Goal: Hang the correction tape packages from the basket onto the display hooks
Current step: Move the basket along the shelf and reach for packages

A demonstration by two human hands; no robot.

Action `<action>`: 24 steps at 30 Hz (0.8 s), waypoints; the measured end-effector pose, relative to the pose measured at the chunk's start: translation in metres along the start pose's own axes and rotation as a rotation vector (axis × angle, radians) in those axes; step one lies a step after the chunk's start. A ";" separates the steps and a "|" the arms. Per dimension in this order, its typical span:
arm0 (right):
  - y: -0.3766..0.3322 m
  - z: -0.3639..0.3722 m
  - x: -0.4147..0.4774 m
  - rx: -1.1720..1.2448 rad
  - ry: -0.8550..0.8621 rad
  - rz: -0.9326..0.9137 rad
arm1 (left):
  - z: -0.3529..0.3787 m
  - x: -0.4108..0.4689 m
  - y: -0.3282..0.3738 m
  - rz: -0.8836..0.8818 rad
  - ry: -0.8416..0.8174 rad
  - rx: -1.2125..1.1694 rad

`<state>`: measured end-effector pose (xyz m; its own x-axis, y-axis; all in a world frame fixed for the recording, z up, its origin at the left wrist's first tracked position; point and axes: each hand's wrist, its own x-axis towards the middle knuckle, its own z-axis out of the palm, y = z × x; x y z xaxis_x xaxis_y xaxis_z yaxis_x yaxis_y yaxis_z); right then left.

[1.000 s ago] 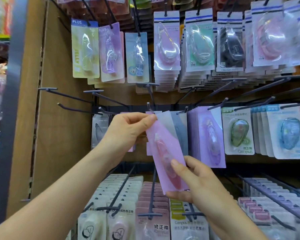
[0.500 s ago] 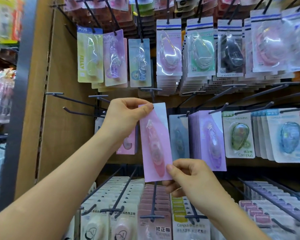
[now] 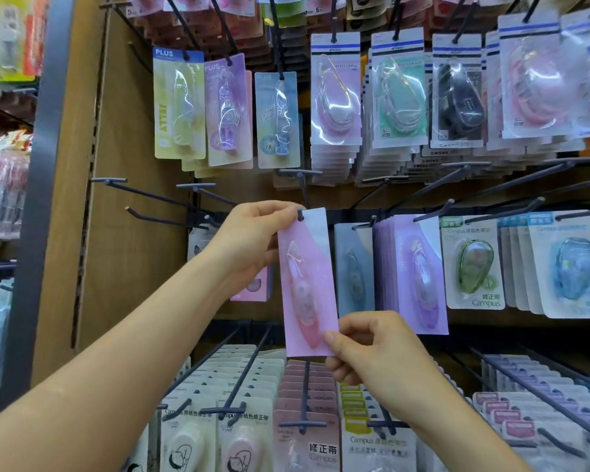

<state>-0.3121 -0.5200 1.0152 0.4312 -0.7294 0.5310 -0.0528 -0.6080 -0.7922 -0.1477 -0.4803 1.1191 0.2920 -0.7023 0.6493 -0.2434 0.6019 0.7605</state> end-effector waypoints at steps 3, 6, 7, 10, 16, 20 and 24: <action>0.003 -0.003 0.002 -0.025 0.003 -0.002 | -0.005 -0.004 -0.012 -0.005 -0.025 0.056; 0.005 -0.003 0.005 0.007 0.021 0.006 | -0.012 -0.009 -0.025 -0.056 -0.073 0.100; 0.005 -0.003 0.006 0.044 0.032 0.016 | -0.014 -0.010 -0.029 -0.079 -0.090 0.095; 0.005 -0.002 0.010 0.144 0.085 0.041 | -0.020 -0.013 -0.038 -0.137 -0.137 0.071; 0.002 0.003 0.018 0.117 0.154 0.028 | -0.012 -0.010 -0.051 -0.165 -0.055 0.207; 0.009 -0.001 0.009 -0.189 0.195 -0.084 | 0.000 0.015 -0.068 -0.086 0.060 0.421; 0.006 -0.014 -0.016 -0.280 0.180 -0.239 | 0.004 0.045 -0.089 -0.071 0.063 0.556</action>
<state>-0.3320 -0.5158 1.0061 0.2983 -0.5853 0.7539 -0.2237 -0.8108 -0.5410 -0.1167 -0.5665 1.0805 0.3763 -0.6993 0.6078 -0.6672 0.2507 0.7015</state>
